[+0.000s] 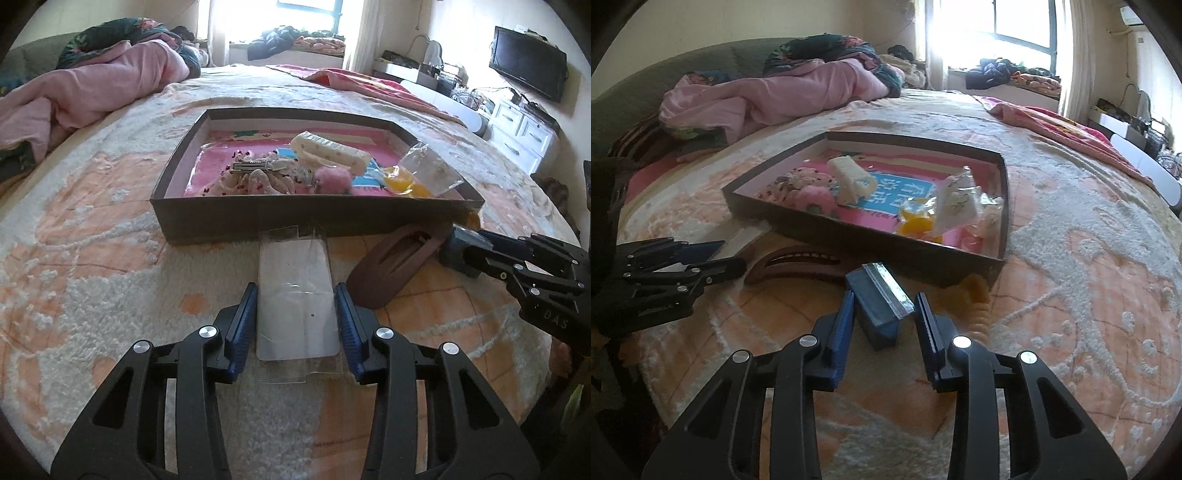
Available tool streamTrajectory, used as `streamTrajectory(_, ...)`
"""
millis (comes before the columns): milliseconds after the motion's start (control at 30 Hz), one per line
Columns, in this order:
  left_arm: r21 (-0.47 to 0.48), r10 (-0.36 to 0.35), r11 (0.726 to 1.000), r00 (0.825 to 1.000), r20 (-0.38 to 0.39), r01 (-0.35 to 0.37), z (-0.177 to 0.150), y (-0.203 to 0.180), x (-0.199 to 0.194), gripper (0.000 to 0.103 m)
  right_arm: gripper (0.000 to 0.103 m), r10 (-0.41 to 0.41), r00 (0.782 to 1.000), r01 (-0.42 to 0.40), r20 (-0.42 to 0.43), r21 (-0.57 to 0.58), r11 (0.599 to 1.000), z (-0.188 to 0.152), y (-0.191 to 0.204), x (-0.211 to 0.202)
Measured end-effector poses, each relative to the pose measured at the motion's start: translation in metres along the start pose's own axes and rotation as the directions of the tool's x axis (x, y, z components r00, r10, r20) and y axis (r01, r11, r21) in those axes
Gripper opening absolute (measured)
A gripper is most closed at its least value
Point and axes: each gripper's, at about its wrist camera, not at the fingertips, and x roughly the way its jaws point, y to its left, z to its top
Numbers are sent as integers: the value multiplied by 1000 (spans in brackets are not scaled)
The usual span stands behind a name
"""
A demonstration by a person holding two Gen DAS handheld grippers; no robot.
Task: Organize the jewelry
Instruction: 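Grasp the clear plastic sleeve with the left tool while the right tool grasps the blue box, then carry the clear sleeve and the blue box over the tray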
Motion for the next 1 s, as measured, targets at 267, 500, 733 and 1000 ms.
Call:
streamTrajectory(267, -4, 26, 1000, 1000, 6, -26, -5, 7, -13, 33, 31, 37, 999, -38, -23, -9, 999, 4, 11, 10)
streamTrajectory(500, -38, 43, 998, 999, 33, -42, -4, 20, -27, 33, 28, 64, 998, -64, 13, 20, 998, 1, 22, -1)
streamTrajectory(733, -57, 38, 998, 997, 68, -34, 0, 27, -44, 33, 27, 68, 997, -69, 41, 30, 997, -8, 35, -21)
streamTrajectory(1000, -71, 40, 997, 994, 101, -33, 4, 32, -61, 33, 27, 73, 996, -77, 59, 63, 995, -8, 38, -36)
